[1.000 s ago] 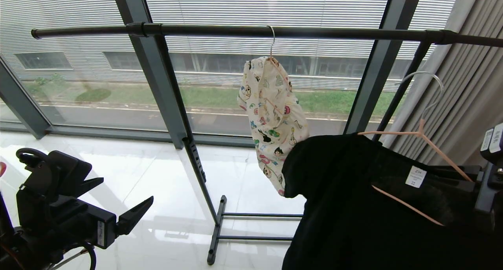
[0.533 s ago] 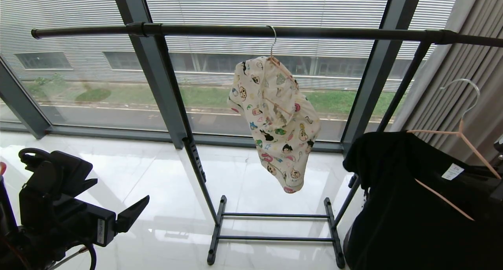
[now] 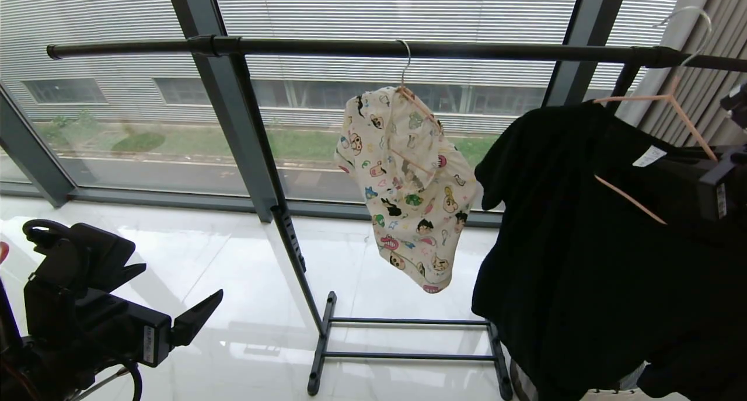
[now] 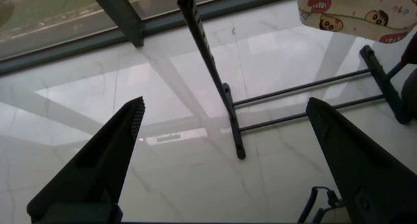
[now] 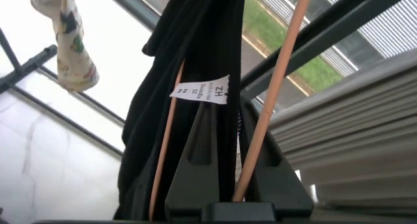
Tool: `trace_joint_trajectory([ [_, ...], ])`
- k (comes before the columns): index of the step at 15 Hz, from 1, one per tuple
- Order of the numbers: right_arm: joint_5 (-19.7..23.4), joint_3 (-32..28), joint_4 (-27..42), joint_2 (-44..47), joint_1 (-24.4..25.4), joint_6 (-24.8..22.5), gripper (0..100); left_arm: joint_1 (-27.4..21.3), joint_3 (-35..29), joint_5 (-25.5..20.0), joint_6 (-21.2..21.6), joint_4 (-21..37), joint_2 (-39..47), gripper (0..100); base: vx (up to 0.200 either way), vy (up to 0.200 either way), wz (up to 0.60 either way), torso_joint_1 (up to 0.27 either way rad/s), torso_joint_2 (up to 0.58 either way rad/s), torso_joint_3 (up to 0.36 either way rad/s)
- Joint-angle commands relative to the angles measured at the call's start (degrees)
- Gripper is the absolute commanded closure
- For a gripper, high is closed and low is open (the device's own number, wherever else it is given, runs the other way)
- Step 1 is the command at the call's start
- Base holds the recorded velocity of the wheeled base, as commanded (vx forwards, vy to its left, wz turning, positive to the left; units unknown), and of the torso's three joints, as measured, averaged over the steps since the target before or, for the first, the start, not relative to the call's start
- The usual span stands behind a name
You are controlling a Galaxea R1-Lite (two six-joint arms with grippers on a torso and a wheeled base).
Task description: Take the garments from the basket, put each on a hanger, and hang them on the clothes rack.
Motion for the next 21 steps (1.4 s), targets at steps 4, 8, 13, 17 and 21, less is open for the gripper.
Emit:
trace_joint_trajectory([
  [4, -0.9, -5.1, -0.1, 5.5, 1.2, 0.0, 100, -0.4, 0.0, 0.0, 0.0, 0.0, -0.2, 0, 0.200, 0.000, 0.00, 0.005, 0.00, 0.002],
  [8, -0.9, -4.7, 0.0, 5.6, 2.3, -0.1, 100, -0.6, 0.1, -0.1, 0.0, 0.0, -0.2, 0, 0.200, 0.000, 0.00, 0.004, 0.00, 0.001],
  [13, -1.0, -5.0, -0.1, 9.2, 2.9, -0.1, 100, -1.4, 0.4, 0.0, 2.6, 0.0, -0.1, 0, 0.040, 0.000, 0.00, 0.000, 0.00, 0.000],
  [17, -1.0, -5.4, -1.4, 12.0, 3.9, -0.1, 100, -1.6, 0.4, 0.0, 2.6, 0.0, -0.1, 0, 0.000, 0.000, 0.00, 0.000, 0.00, 0.000],
  [21, -1.1, -5.4, -1.5, 14.4, 4.4, 0.0, 100, -2.2, 0.5, 0.0, 2.6, 0.0, 0.0, 0, 0.000, 0.000, 0.00, 0.000, 0.00, 0.000],
])
